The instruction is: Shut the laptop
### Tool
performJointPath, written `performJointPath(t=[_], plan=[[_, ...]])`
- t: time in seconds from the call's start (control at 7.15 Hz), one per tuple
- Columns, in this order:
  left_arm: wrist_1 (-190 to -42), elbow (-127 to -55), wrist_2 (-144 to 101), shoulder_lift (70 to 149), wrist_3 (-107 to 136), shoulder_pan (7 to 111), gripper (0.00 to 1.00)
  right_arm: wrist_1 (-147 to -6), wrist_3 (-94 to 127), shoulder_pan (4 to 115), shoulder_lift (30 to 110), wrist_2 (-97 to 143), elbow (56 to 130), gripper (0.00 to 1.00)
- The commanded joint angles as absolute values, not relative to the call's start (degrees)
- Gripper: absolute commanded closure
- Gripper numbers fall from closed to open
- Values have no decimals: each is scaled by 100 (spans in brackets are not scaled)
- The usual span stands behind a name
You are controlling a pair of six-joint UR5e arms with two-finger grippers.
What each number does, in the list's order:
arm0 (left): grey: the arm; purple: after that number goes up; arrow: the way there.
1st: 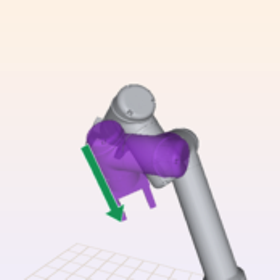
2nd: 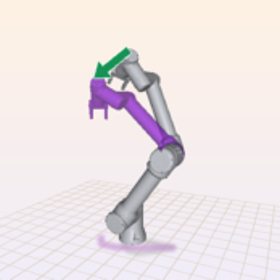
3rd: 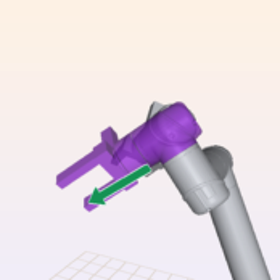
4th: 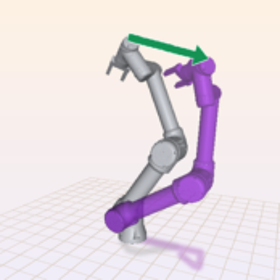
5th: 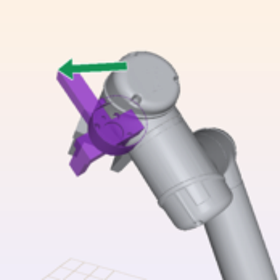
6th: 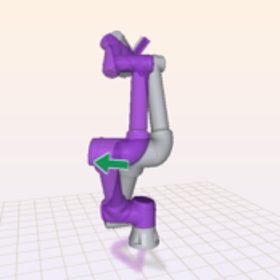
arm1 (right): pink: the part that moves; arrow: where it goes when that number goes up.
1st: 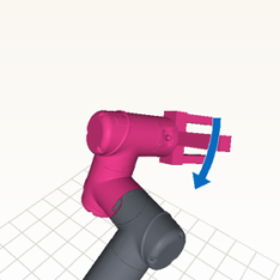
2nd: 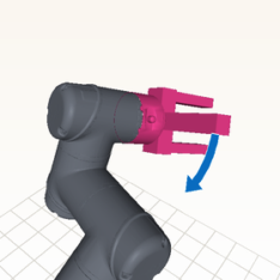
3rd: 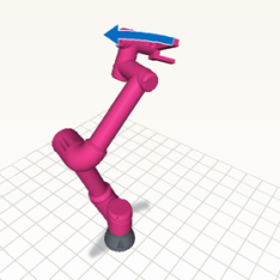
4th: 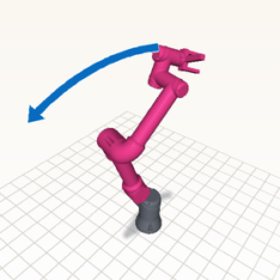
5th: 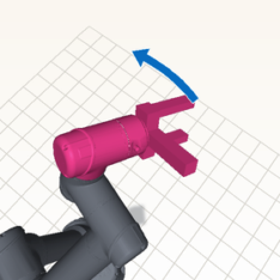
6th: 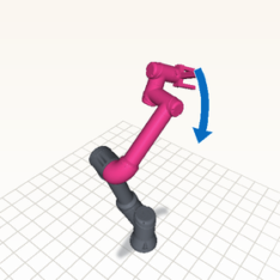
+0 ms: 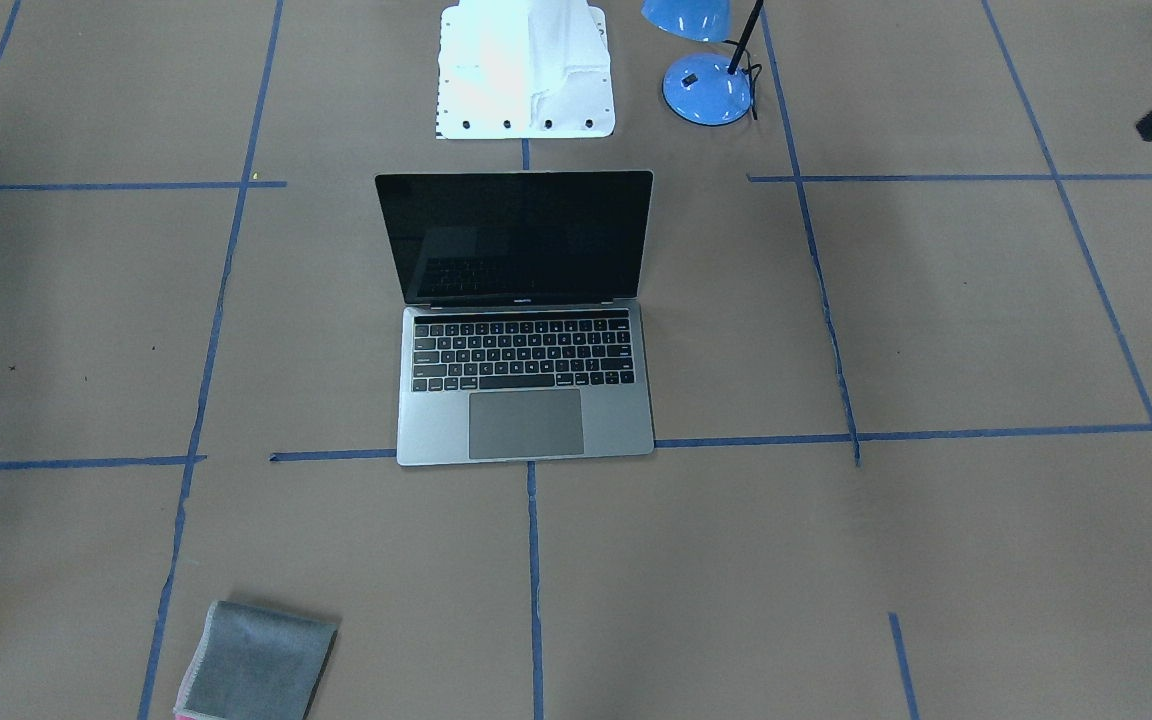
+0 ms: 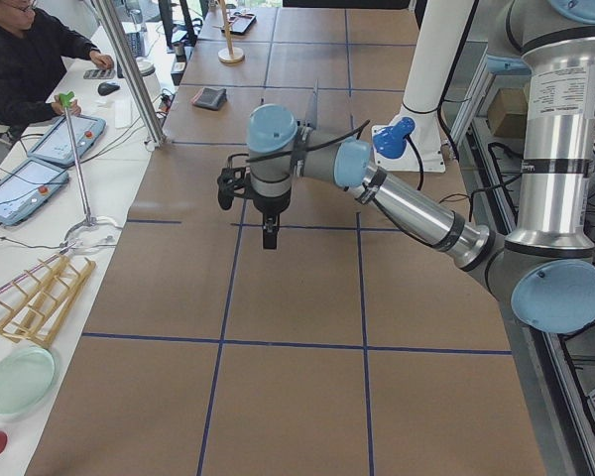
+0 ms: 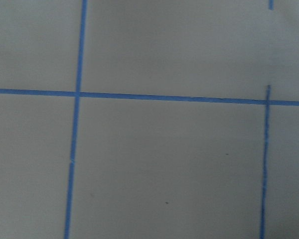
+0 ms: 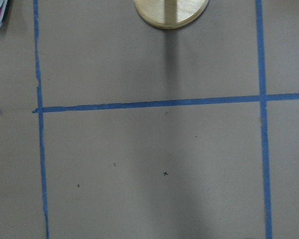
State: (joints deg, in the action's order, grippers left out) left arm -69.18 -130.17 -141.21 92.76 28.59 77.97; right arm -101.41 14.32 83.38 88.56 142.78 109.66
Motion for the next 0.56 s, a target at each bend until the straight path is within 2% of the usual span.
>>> performJointPath(t=[0.0,0.14,0.28,0.42], plan=[[-6855,-13500,-14116,10645,5543,6308,1,-9925,2964,7605,8842,14265,11905,3],[-6873,-13500,-14072,11200,6433,5832,3,-9505,3832,7194,8850,14256,12188,22],[-6890,-13491,-13810,11685,7191,5288,15,-8805,4633,6720,8842,14256,12251,47],[-6908,-13491,-13451,11959,7694,4691,34,-8024,5424,6175,8833,14238,12261,70]])
